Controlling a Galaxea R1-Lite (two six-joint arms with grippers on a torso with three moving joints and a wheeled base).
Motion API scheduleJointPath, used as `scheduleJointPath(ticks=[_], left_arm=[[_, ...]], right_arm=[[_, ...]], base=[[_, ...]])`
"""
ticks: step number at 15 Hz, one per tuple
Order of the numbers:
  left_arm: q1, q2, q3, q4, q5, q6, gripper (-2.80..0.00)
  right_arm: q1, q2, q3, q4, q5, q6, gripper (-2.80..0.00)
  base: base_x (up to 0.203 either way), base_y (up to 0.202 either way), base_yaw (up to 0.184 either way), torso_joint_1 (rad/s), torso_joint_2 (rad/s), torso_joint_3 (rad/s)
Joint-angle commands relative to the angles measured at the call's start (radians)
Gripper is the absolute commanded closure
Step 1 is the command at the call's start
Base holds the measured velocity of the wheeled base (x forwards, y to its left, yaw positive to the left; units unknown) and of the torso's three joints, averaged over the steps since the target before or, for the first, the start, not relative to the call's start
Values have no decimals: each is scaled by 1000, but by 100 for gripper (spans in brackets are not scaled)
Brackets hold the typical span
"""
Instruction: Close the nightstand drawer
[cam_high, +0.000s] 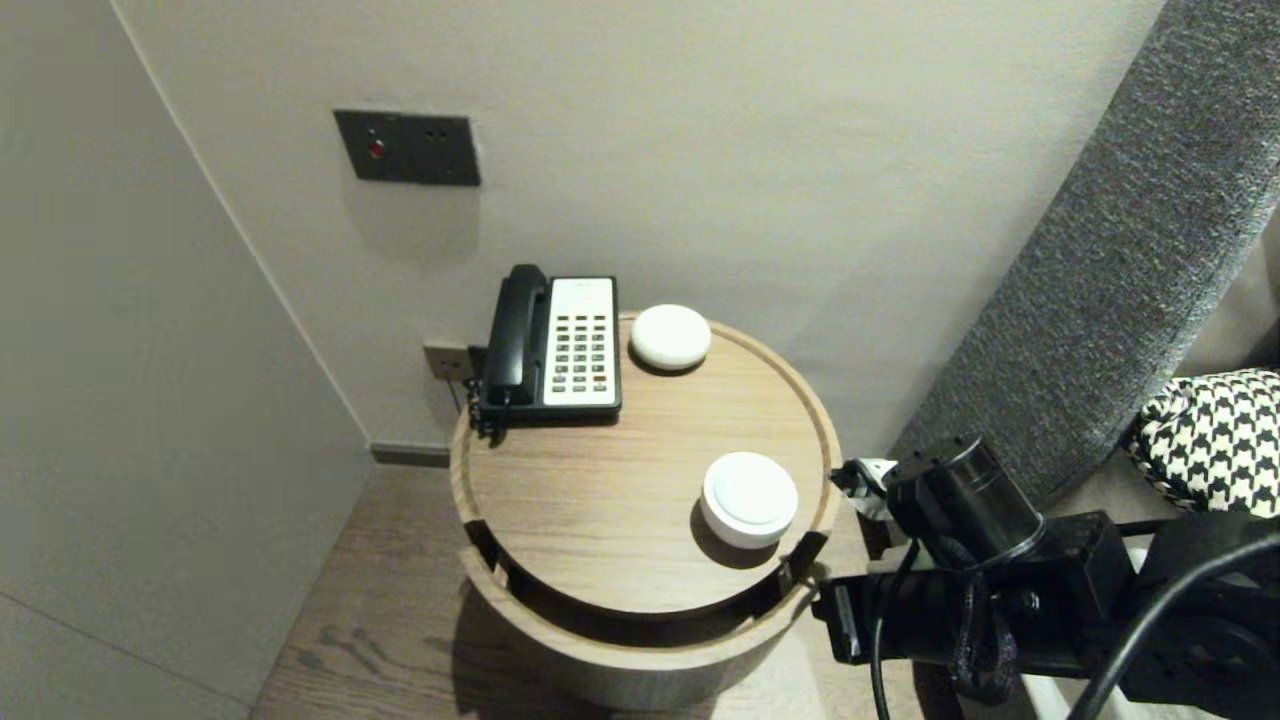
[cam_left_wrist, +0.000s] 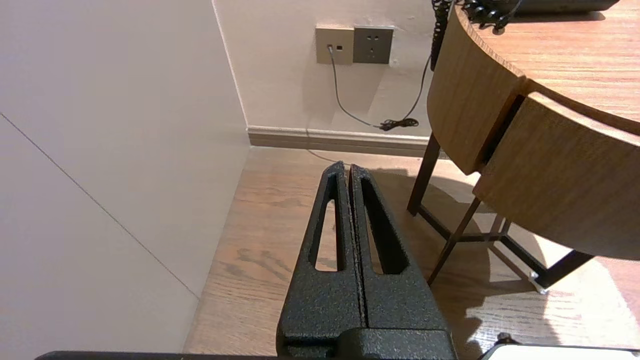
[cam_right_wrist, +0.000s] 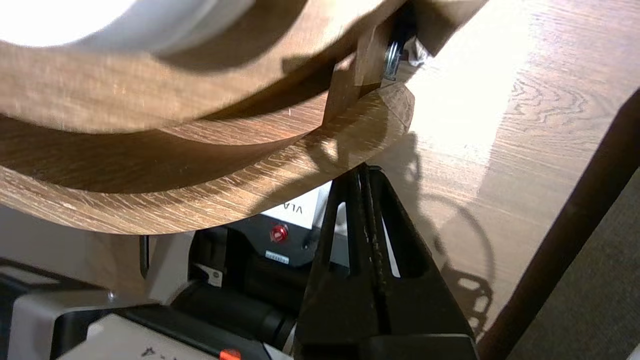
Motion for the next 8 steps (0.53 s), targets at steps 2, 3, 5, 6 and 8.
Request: scheduleJointPath(ticks=[2,3,5,6,8], left_arm=[[0,0,0,0,0,0,0],[0,0,0,0,0,0,0],[0,0,0,1,0,0,0],[0,0,0,0,0,0,0],[0,0,0,0,0,0,0]], right_arm=[[-23,18,-46,-2,3,6,0],[-30,20,-57,-2,3,7,0],[-34,23,-66,-3,3,13,0],[-34,23,-68,-3,3,14,0],[-35,20,-64,-3,3,14,0]], base=[[0,0,0,0,0,0],[0,0,0,0,0,0],[0,0,0,0,0,0],[0,0,0,0,0,0],[0,0,0,0,0,0]])
